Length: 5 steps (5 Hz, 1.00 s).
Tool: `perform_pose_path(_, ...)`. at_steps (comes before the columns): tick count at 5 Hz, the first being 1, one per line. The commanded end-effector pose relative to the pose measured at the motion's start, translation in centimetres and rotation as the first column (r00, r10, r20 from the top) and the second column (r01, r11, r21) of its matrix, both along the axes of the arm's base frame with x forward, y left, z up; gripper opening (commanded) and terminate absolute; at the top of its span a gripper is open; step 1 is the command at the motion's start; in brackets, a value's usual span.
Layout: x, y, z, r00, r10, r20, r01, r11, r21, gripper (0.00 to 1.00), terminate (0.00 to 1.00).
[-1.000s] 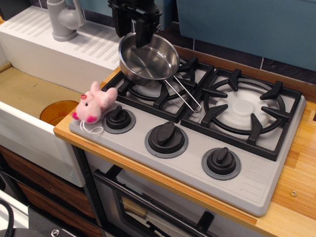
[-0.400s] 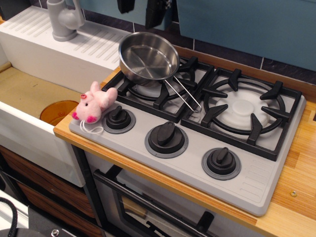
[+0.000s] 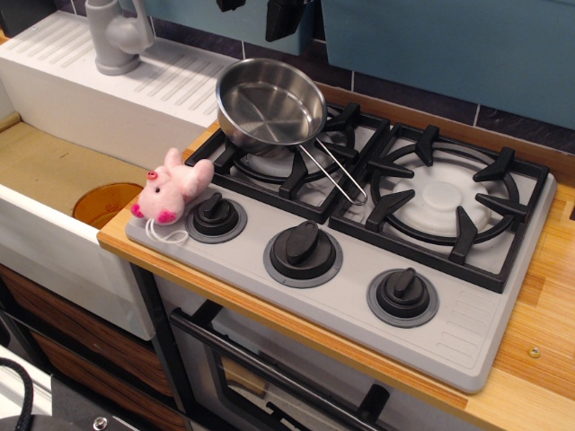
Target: Put pan on stove and put stuffedpig in pan
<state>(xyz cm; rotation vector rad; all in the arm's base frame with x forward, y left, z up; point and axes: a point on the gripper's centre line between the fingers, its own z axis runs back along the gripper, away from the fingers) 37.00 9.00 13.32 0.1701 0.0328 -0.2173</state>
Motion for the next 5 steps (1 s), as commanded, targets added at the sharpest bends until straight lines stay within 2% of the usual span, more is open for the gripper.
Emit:
perform_pose_path(1,0.6,-0.3,3.5,0.995,-0.007,0.1,0.005,1.0,0.02,1.0,0.0)
perform_pose_path(2,-1.3,-0.5,3.8,0.989,0.052,0.137,-0.048,0.998,-0.033,1.0,0.0)
perform_pose_path(3,-3.7,-0.3,3.6,0.981,0.075,0.178,-0.066,0.996,-0.053,1.0,0.0)
perform_pose_path(5,-7.2,0.4,1.6,0.96,0.079,0.269,-0.072,0.997,-0.037,1.0,0.0)
